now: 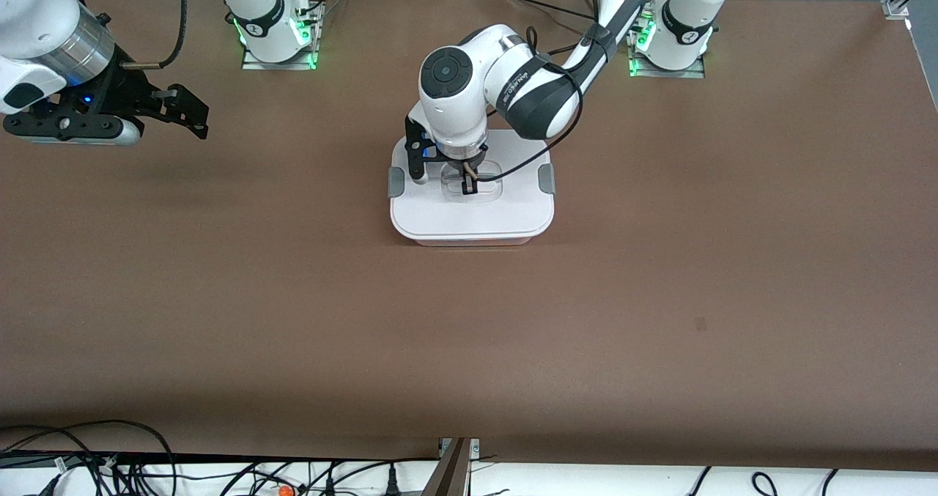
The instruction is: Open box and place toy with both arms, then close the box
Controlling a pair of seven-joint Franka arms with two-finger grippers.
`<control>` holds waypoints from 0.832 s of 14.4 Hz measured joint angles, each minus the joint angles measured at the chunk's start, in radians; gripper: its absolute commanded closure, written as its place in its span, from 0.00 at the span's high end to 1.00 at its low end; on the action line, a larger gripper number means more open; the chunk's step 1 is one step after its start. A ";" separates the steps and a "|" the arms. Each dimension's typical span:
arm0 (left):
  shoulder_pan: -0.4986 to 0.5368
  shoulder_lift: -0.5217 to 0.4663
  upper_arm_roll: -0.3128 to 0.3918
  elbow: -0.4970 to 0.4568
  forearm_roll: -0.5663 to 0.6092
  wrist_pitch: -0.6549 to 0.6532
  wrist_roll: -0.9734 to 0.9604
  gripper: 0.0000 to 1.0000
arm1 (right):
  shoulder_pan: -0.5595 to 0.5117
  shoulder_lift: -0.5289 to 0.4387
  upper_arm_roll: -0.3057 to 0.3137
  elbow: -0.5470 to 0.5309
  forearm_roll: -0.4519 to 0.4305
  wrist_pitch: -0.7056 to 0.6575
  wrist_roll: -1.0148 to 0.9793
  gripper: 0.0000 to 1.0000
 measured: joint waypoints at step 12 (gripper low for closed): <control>0.317 -0.028 0.049 0.192 0.001 -0.196 -0.012 1.00 | -0.002 0.001 -0.001 0.000 -0.001 0.000 0.002 1.00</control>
